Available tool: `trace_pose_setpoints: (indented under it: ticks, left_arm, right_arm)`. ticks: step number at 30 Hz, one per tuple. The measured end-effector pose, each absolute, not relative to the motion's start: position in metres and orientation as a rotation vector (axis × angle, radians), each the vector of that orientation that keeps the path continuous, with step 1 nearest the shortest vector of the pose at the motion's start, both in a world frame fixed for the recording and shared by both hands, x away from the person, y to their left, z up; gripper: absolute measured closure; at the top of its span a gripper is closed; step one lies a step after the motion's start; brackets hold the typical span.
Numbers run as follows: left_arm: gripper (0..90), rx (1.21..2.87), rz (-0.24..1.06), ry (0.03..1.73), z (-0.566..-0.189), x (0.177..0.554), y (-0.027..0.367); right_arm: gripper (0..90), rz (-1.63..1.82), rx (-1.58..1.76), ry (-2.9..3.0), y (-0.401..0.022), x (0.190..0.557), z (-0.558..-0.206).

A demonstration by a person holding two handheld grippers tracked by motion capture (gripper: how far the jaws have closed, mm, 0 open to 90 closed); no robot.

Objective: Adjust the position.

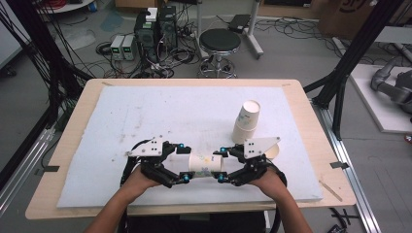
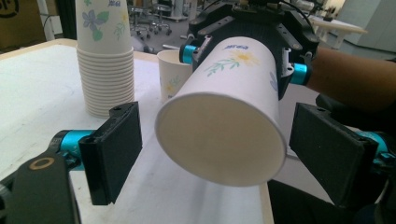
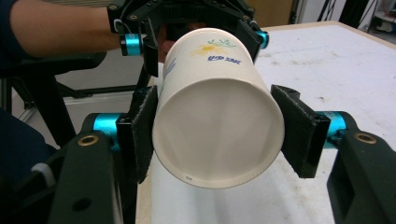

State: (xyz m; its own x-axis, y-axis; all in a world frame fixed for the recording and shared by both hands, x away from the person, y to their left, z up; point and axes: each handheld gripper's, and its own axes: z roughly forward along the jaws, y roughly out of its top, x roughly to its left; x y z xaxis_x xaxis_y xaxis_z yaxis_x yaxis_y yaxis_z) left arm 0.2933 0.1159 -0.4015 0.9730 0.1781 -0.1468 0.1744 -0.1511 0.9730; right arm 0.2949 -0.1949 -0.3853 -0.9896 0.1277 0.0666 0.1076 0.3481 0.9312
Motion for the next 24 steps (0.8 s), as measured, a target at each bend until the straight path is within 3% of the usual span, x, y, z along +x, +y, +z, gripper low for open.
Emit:
trace_pose_setpoints:
  ticks: [9, 24]
  left_arm:
    - [17.5, 1.71, -0.023, 0.247, -0.404, 0.295, 0.103]
    - [26.2, 1.733, -0.022, 0.211, -0.399, 0.294, 0.103]
  right_arm:
    - [36.7, 1.842, 0.229, 2.554, -0.195, 0.297, -0.386]
    - [36.9, 1.934, 0.267, 2.562, -0.198, 0.3, -0.391]
